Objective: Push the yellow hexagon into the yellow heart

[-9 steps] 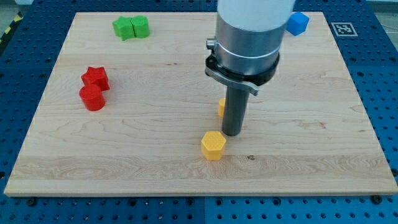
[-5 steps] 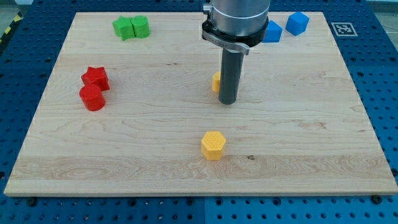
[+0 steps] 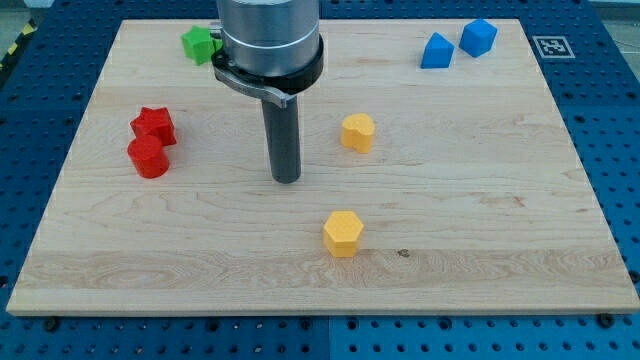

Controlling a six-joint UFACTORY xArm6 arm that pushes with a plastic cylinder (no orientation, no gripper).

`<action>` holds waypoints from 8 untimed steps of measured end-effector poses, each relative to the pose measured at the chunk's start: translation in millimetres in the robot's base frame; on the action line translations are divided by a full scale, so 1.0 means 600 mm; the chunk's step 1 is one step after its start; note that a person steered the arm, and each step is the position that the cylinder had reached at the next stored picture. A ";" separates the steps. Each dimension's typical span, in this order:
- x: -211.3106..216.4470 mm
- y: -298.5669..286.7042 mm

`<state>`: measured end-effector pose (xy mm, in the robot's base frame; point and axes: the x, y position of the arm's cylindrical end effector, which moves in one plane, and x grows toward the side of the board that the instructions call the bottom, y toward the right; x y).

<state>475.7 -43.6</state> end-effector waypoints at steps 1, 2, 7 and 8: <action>0.000 0.000; 0.022 -0.008; 0.238 0.011; 0.228 0.091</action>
<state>612.2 10.9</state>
